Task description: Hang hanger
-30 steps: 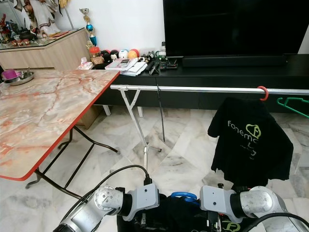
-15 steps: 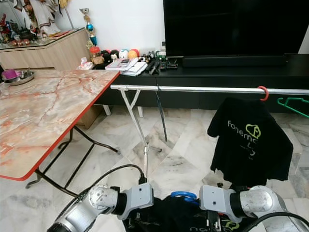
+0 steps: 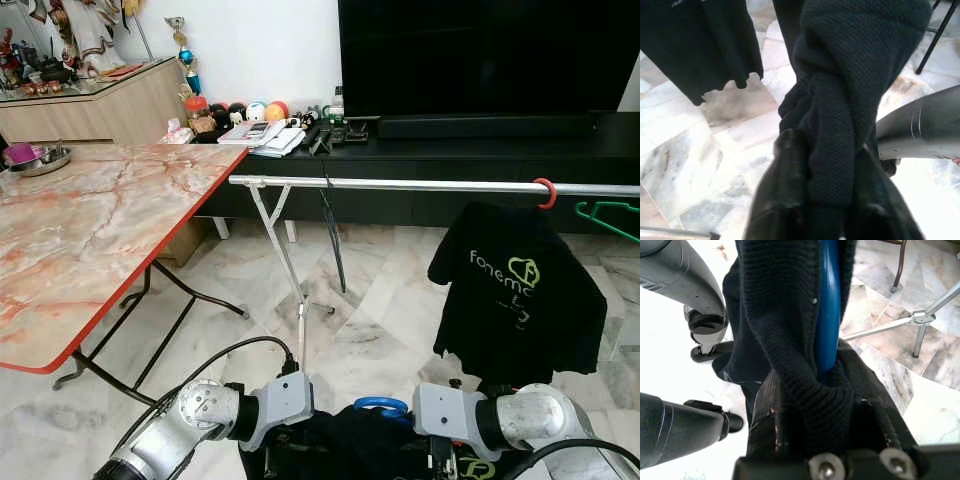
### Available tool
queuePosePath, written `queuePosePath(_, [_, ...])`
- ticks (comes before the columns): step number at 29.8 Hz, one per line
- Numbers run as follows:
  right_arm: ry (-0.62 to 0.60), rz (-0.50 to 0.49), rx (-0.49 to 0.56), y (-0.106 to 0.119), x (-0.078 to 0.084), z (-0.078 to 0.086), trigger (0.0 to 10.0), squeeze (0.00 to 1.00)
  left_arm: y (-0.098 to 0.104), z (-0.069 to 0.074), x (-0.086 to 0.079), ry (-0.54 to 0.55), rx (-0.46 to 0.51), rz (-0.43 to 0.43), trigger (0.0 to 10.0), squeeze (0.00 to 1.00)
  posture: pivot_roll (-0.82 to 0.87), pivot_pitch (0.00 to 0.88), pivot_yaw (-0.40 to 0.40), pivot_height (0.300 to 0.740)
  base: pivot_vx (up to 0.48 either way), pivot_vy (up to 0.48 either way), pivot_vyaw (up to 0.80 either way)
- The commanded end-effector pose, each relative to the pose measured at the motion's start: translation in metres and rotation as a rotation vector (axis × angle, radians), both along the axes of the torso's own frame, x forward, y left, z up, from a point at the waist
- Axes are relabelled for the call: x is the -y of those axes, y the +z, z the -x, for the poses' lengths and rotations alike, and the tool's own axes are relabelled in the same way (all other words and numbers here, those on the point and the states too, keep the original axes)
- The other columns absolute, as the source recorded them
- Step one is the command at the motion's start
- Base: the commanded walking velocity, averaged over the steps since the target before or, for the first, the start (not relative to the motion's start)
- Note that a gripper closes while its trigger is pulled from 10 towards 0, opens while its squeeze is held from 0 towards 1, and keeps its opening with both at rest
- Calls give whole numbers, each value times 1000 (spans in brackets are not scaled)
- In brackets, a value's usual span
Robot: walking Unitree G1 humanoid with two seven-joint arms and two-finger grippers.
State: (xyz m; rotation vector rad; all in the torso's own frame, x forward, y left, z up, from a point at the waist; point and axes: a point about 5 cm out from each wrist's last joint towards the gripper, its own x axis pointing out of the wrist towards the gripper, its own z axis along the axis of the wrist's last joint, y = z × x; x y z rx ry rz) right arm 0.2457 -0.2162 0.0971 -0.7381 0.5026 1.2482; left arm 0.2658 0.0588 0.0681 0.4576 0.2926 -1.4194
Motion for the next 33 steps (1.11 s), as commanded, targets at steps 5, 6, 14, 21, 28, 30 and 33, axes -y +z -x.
queuePosePath(5, [-14, -42, 53, 13, -3, -7, 10000, 0, 7, -3, -7, 10, 1, 24, 0, 0, 10, 0, 82, 740, 0, 0, 0])
queuePosePath(6, [-14, -42, 53, 13, -3, -7, 10000, 0, 7, -3, -7, 10, 1, 24, 0, 0, 10, 0, 82, 740, 0, 0, 0])
queuePosePath(14, [-37, -43, 38, 11, -2, -9, 10000, 0, 9, -4, -10, 19, -3, 32, 0, 0, 12, 0, 82, 740, 0, 0, 0])
queuePosePath(21, [-42, -49, 11, 13, 1, -9, 10000, 1000, 8, -4, -13, 24, -6, 27, 0, 0, 9, 0, 82, 740, 0, 0, 0])
queuePosePath(28, [-44, -43, 9, 20, 6, -8, 10000, 1000, 3, -6, -23, 39, 0, -22, 0, 0, 4, 0, 81, 740, 0, 0, 0])
queuePosePath(30, [-46, -43, 1, 22, 8, -8, 10000, 1000, 2, -7, -26, 45, 3, -32, 0, 0, 3, 0, 81, 740, 0, 0, 0])
queuePosePath(33, [-37, -29, -28, 25, 14, -3, 10000, 1000, 2, -9, -31, 57, 6, -40, 0, 0, 0, 0, 80, 740, 0, 0, 0])
